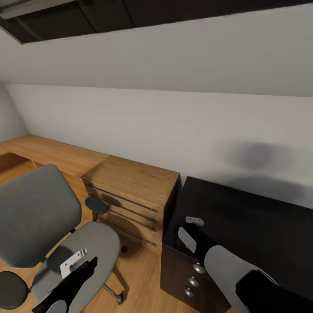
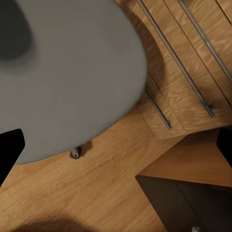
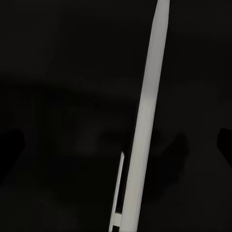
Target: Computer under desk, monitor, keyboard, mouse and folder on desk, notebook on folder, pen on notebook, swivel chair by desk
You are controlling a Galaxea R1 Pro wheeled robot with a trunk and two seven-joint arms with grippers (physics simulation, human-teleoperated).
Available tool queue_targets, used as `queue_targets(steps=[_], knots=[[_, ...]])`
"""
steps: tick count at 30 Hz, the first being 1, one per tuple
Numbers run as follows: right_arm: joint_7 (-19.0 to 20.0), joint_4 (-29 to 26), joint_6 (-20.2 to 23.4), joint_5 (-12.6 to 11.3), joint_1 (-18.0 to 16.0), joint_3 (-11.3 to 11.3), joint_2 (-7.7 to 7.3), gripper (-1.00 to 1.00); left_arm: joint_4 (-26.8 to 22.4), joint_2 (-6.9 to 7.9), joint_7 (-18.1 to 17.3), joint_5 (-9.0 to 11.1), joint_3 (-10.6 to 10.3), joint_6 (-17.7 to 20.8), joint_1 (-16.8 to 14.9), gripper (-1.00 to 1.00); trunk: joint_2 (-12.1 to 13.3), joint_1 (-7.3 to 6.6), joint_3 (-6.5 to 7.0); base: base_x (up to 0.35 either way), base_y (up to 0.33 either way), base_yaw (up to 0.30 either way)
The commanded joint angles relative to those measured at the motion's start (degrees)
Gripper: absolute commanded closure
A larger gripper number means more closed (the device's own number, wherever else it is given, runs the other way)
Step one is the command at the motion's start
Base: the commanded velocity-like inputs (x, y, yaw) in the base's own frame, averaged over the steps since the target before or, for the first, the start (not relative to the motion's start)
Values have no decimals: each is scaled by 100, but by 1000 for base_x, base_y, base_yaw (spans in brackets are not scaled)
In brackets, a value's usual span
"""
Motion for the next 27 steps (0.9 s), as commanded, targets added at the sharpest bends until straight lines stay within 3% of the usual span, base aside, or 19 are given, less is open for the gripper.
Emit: queue_targets(steps=[1,16,27], knots=[[-38,-11,33,-34,-5,48,-5,-100,-9,5,38,16,-9,16,-5,-100,-5,1,-7,0,0,0],[-49,-19,33,-34,-5,58,-9,-100,-9,5,38,23,-9,17,-5,-100,-5,1,-7,-4,0,0],[-53,-19,33,-30,-6,58,-9,-100,-9,5,36,25,-9,17,-5,-100,-5,1,-7,-150,0,0]])
